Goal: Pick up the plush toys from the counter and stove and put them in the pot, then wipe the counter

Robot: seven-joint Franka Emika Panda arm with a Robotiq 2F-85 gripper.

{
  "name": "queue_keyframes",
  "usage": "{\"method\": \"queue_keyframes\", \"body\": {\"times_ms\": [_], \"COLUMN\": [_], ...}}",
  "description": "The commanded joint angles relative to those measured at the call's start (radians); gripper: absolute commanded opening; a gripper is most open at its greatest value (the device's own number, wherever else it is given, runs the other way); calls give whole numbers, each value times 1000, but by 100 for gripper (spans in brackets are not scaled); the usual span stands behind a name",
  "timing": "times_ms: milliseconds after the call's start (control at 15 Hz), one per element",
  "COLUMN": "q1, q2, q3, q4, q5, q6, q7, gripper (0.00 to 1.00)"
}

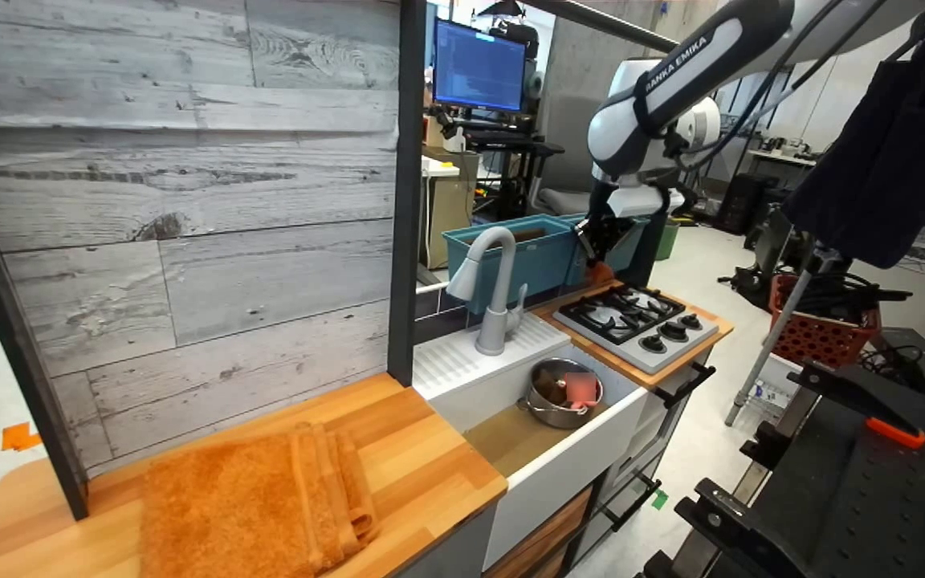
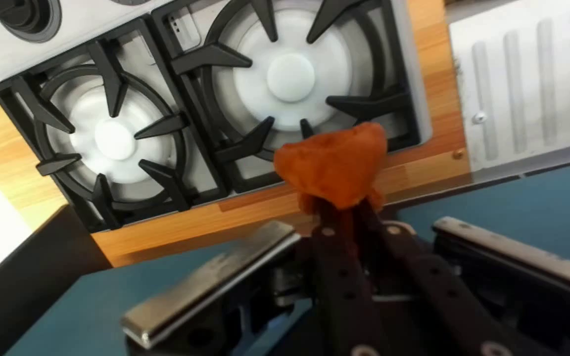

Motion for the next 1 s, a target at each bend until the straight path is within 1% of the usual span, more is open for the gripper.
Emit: {"method": "queue_keyframes", "body": {"times_ms": [0, 133, 333, 400, 467, 667, 933], "q1": [12, 31, 66, 84, 105, 136, 148], "q2": [-190, -250, -307, -300, -292, -246, -205], "q3": [60, 77, 93, 91, 84, 84, 91], "q4": [-242, -335, -462, -471, -484, -479, -483], "q5": [-12, -21, -23, -28, -34, -24, -15], "q6": [-51, -79, -125, -161, -169, -143, -23], "q7": [-144, -195, -256, -256, -240, -199, -182], "gripper": [3, 3, 3, 3, 3, 3, 3]}}
